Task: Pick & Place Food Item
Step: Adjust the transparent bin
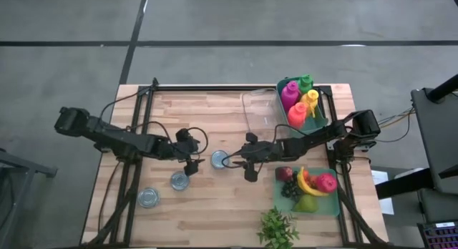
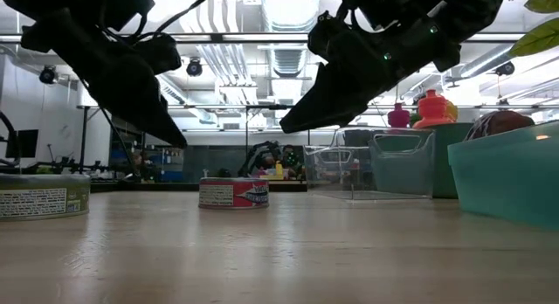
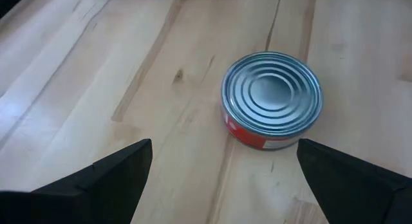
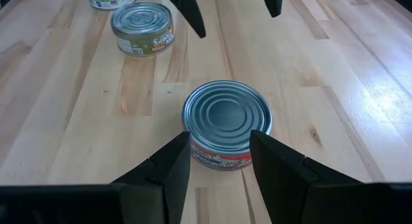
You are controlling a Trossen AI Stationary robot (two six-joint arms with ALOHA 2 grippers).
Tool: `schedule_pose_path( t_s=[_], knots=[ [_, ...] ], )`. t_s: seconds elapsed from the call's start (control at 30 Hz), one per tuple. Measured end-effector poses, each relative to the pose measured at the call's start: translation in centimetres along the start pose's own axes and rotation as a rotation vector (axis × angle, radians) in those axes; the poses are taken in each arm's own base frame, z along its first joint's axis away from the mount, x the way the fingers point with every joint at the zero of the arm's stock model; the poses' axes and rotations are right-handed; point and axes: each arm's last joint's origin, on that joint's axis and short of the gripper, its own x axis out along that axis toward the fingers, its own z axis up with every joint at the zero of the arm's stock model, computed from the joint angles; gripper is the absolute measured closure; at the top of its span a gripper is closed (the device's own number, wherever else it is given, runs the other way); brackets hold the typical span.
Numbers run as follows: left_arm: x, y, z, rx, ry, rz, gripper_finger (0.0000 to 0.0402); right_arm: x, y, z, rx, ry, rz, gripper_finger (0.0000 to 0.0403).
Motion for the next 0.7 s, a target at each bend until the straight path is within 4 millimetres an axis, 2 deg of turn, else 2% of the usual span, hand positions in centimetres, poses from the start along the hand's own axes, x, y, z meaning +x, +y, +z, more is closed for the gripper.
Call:
schedule_pose_path(
  t_s=[0.3,0.5,0.7],
  knots=[
    [0.01,-0.03,0.39,0.037,-0.044,0.014,0.0011,-0.01,0.00,0.00,0.000,0.000,0.000,0.0245],
    [0.14,-0.14,0.28,0.200,-0.033,0.001,0.0015,-0.02,0.00,0.01,0.000,0.000,0.000,0.0245],
    [0.61,-0.27,0.06,0.230,-0.016,0.000,0.0064,-0.02,0.00,-0.01,0.000,0.001,0.000,0.0245]
  ],
)
